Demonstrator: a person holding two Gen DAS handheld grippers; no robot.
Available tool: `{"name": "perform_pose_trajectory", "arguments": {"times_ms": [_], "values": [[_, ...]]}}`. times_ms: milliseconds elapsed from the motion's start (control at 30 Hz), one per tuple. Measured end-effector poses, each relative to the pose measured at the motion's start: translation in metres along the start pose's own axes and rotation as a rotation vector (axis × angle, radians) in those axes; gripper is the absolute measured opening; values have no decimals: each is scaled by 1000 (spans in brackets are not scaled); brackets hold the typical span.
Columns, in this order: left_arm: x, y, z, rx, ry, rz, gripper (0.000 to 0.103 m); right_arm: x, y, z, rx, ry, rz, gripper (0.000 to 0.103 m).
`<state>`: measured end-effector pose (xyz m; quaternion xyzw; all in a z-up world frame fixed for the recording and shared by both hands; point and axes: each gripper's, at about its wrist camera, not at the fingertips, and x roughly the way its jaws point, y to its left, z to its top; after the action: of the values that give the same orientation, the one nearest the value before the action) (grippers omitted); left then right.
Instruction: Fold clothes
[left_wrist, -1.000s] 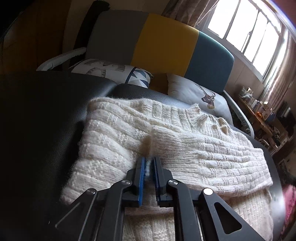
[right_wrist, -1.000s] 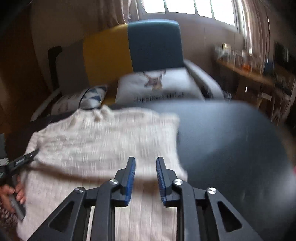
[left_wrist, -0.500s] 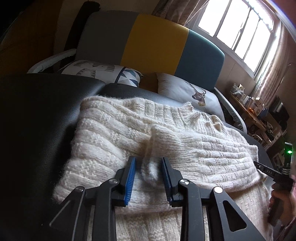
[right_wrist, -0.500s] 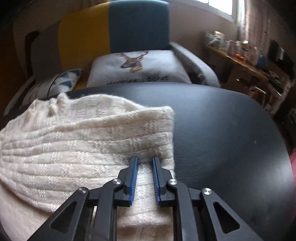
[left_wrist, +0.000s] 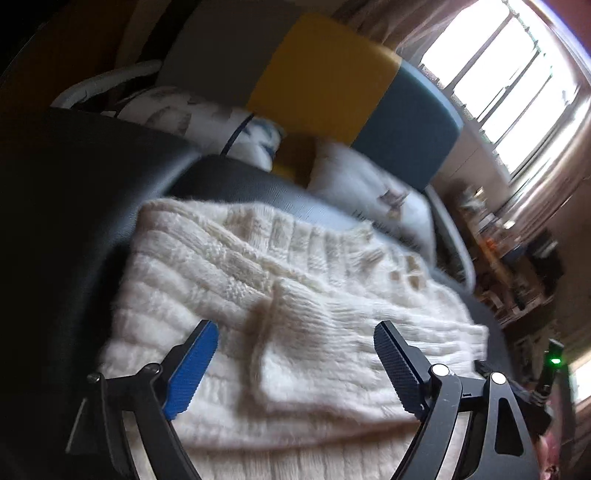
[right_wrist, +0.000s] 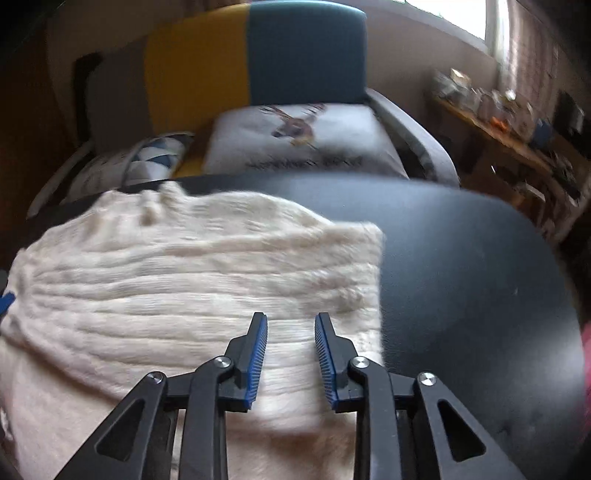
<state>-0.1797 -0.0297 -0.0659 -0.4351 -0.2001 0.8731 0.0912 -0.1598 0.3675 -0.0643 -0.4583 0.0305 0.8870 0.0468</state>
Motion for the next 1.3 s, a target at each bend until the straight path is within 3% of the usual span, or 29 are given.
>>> {"name": "perform_pose_trajectory", "arguments": {"times_ms": [33, 67, 100, 200, 267, 367, 400, 533, 600, 667, 700, 733, 800, 933, 1000, 1033, 1100, 1133, 1300], "values": [[5, -8, 1, 47, 6, 55, 46, 5, -6, -1, 19, 0, -13, 24], [8, -12, 0, 76, 14, 94, 24, 7, -12, -4, 26, -10, -21, 24], [9, -17, 0, 91, 27, 97, 10, 9, -17, -6, 30, -19, -30, 24], [-4, -30, 2, 124, -9, 55, 7, 11, -20, -9, 8, -35, -61, 24], [-12, -35, 6, 150, -49, 77, 7, 11, -21, -11, 19, -39, -62, 24], [7, -23, 2, 174, -16, 216, 0, 10, -26, -13, 65, -52, -71, 24], [15, -16, -1, 184, -3, 267, 1, 10, -25, -13, 66, -56, -82, 24], [8, -12, -15, 245, -47, 244, 2, 9, -23, -15, 67, -63, -95, 24], [-7, -12, -15, 210, -76, 211, 8, 7, -24, -14, 68, -57, -82, 24], [-26, -12, -15, 162, -131, 186, 24, 3, -24, -10, 65, -40, -62, 25], [-32, -16, -17, 167, -169, 169, 43, -4, -23, -8, 81, -44, -42, 25], [-39, -21, -18, 175, -204, 154, 54, -13, -19, -7, 88, -73, 5, 25], [-31, -39, -21, 265, -195, 169, 55, -30, -10, -6, 93, -125, 95, 25], [10, -54, -25, 377, -82, 282, 55, -32, 33, -1, -51, -101, 201, 25], [20, -46, -25, 365, -52, 291, 61, -23, 44, -1, -80, -70, 188, 25], [19, -41, -24, 345, -60, 285, 68, -15, 41, -2, -79, -52, 162, 24], [20, -37, -23, 327, -57, 280, 70, 0, 36, -4, -67, -25, 119, 24], [21, -37, -24, 330, -60, 278, 71, 2, 28, -5, -34, -39, 126, 28], [27, -36, -26, 346, -67, 288, 74, 9, 11, -7, 63, -58, 154, 28]]}}
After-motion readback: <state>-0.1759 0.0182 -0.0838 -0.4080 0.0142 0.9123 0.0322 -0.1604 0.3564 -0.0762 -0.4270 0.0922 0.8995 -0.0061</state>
